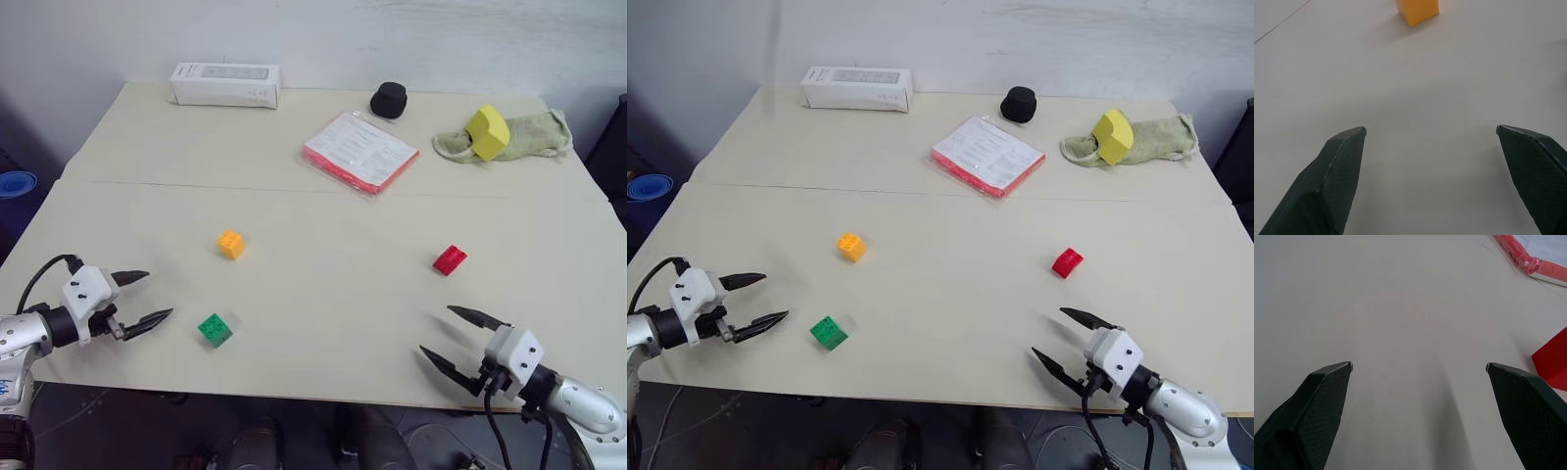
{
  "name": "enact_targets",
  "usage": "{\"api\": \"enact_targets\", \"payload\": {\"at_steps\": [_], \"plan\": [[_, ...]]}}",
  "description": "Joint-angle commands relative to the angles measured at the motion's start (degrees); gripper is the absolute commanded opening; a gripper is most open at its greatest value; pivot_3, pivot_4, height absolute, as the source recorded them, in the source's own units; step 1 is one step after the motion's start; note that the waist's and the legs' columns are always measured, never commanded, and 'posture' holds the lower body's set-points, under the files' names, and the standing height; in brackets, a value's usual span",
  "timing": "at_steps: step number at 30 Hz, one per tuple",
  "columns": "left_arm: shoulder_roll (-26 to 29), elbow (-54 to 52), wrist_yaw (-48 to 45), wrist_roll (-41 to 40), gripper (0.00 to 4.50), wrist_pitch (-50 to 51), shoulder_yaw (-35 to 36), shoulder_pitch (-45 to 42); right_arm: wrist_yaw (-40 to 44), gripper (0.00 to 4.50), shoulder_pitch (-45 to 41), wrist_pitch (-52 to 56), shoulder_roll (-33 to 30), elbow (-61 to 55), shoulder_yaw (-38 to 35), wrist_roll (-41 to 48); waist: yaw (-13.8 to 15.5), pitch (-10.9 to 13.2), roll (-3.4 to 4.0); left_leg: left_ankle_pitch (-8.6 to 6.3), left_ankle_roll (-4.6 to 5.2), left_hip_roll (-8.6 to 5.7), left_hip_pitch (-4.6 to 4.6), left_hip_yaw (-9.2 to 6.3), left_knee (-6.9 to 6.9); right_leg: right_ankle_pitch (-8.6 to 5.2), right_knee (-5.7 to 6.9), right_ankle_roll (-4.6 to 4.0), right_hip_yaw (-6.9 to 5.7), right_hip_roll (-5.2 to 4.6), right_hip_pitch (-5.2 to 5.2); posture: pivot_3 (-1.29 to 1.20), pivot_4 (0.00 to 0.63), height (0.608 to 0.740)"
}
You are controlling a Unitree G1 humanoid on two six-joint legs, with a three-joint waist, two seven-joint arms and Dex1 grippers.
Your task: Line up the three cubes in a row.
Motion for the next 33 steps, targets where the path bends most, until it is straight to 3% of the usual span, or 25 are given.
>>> {"api": "enact_targets", "payload": {"at_steps": [1,4,8,13,17,21,25,29,33], "plan": [[-0.5,-1.0,-1.4,-2.4,4.48,0.9,0.6,-0.3,-0.1,4.50,0.0,-0.5,0.2,-1.9,-0.5,1.7,0.0,0.0,0.00,0.00,0.00,0.00,0.00,0.00,0.01,0.00,0.00,0.00,0.00,0.00,0.00,0.00,0.150,0.740],[-0.4,-3.1,-2.3,-4.3,4.48,3.7,0.8,-0.6,-2.5,4.50,0.6,-0.5,1.5,-3.3,-2.3,2.5,0.0,0.0,-0.02,0.00,0.00,-0.01,0.00,0.00,0.02,0.00,0.03,0.00,0.00,0.00,0.00,0.00,0.150,0.740],[-0.1,-10.5,-6.9,-12.7,4.48,14.2,0.6,-3.3,-6.5,4.50,8.5,2.8,4.6,-7.9,-8.0,7.0,0.6,-0.1,-0.09,0.02,-0.05,-0.01,-0.05,-0.05,0.02,0.00,0.07,0.00,-0.01,-0.01,-0.04,0.00,0.150,0.740],[-1.9,-21.6,-8.0,-14.9,4.48,20.0,-4.9,-5.6,-10.6,4.50,17.9,1.0,10.1,-6.6,-14.8,7.3,0.8,-0.1,-0.14,0.03,-0.07,-0.06,-0.02,-0.02,0.04,0.00,0.02,0.00,0.06,-0.05,0.02,0.00,0.150,0.740],[-4.4,-25.7,-8.1,-15.5,4.48,21.4,-8.4,-8.3,-12.0,4.50,19.1,-0.1,12.5,-5.7,-15.5,6.2,-0.3,-0.1,-0.16,0.03,-0.05,-0.05,0.04,0.04,0.03,0.00,0.10,0.00,0.20,-0.01,0.03,0.00,0.150,0.740],[-5.8,-25.4,-8.1,-15.0,4.48,21.5,-9.9,-11.0,-12.4,4.50,13.5,2.7,10.2,-6.7,-15.5,8.6,-1.6,-0.1,-0.16,0.10,-0.16,-0.02,0.06,0.24,-0.06,-0.02,0.31,-0.01,0.44,0.13,0.04,0.00,0.150,0.740],[-6.0,-23.9,-9.9,-14.3,4.48,21.5,-11.3,-13.6,-9.0,4.50,2.1,12.4,2.0,-5.9,-13.7,13.5,-1.8,-0.1,-0.16,0.24,-0.41,-0.02,0.21,0.37,0.09,-0.02,0.44,-0.01,0.57,0.18,0.02,0.00,0.150,0.740],[-7.2,-23.7,-10.0,-13.8,4.48,21.5,-13.2,-15.7,-5.5,4.50,-16.6,20.2,-5.5,3.9,-6.2,10.5,-1.3,-0.1,-0.18,0.24,-0.41,0.01,0.39,0.38,0.11,-0.02,0.46,-0.01,0.62,0.28,0.03,0.00,0.150,0.740],[-7.7,-25.1,-9.5,-13.7,4.48,21.8,-13.8,-15.3,-5.1,4.50,-29.2,24.8,-6.6,14.8,-1.5,7.5,-1.1,-0.1,-0.18,0.28,-0.43,0.01,0.26,0.40,0.20,-0.03,0.49,-0.01,0.64,0.28,-0.07,0.00,0.150,0.740]]}}
